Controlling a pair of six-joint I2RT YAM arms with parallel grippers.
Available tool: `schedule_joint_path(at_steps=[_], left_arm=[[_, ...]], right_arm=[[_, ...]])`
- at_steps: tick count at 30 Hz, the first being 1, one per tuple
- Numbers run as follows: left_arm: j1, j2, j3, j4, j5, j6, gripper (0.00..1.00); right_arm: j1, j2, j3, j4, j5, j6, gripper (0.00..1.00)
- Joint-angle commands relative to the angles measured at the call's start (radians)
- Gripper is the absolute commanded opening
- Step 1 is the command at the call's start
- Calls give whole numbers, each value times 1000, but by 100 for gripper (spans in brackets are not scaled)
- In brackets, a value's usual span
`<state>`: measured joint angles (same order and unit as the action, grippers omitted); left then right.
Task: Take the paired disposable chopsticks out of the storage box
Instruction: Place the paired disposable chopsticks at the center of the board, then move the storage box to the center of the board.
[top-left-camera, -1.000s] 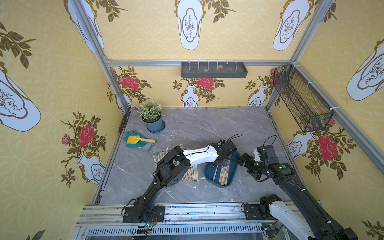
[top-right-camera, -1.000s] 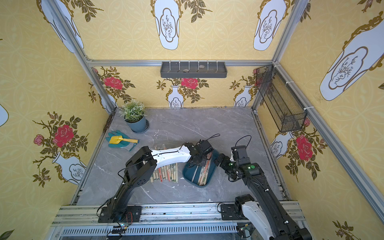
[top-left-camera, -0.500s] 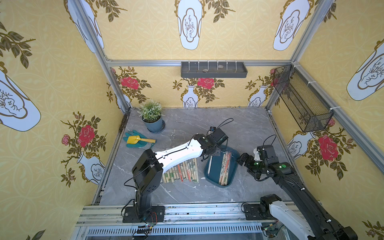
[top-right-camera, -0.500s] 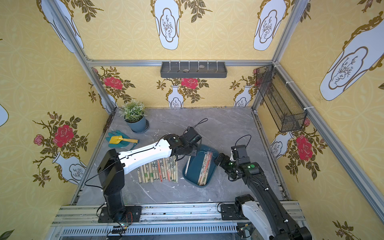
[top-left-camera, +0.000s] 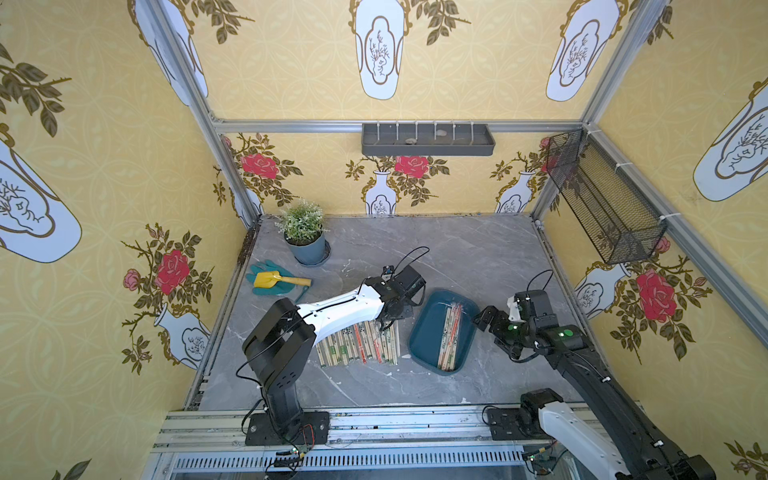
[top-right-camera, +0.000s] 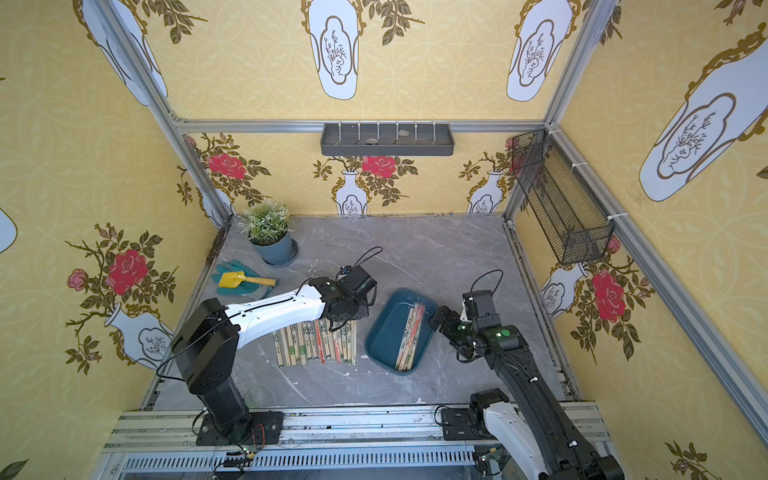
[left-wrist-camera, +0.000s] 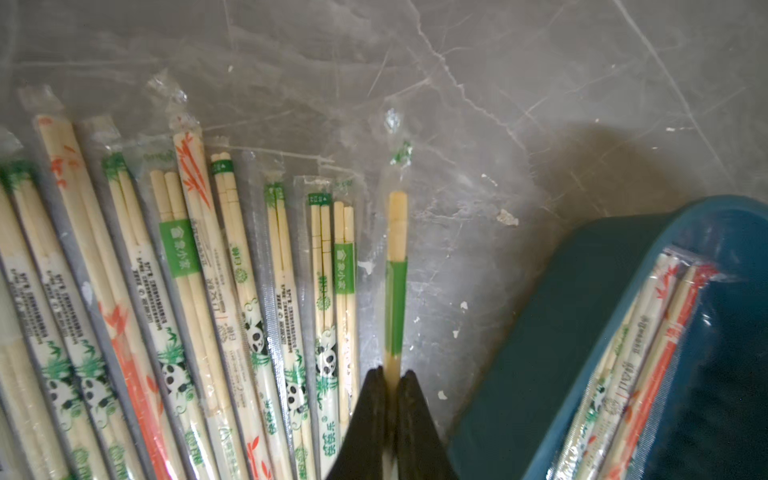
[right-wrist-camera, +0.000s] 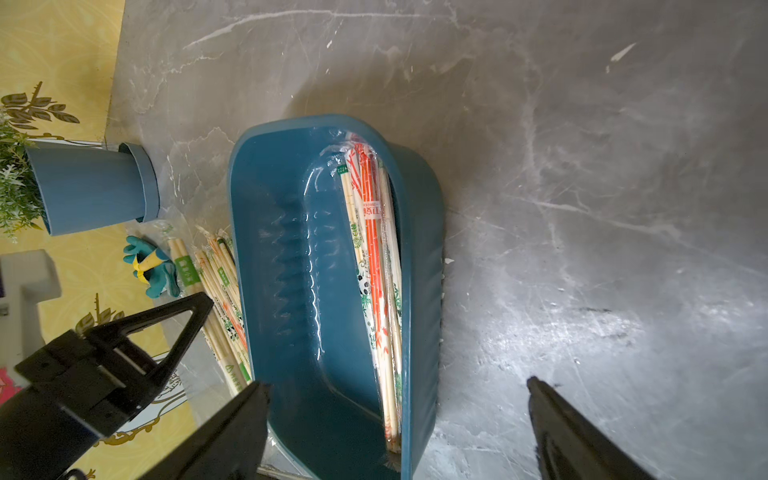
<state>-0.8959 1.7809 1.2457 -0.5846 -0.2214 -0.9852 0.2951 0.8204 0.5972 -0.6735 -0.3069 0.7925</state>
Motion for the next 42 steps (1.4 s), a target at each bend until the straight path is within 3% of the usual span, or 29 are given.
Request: schedule_joint_path(at_steps=[1,14,18,24,29,42], left_arm=[[0,26,-17,72,29,-44,2],[2,104,-55,127,39,-75,7],[2,112,-58,123,34,-77,14],[5,113,-46,114,38,-63,32],[5,85,-23,100,31,-33,39],[-43,110,71,124,125,11,44]], right_arm=[[1,-4,6,12,-2,5,97],[2,-7,8,5,4,3,98],[2,-1,8,8,2,4,98],[2,0,15,5,2,2,98],[1,-9,12,3,5,3,97],[0,-40,28,-29,17,15,97]])
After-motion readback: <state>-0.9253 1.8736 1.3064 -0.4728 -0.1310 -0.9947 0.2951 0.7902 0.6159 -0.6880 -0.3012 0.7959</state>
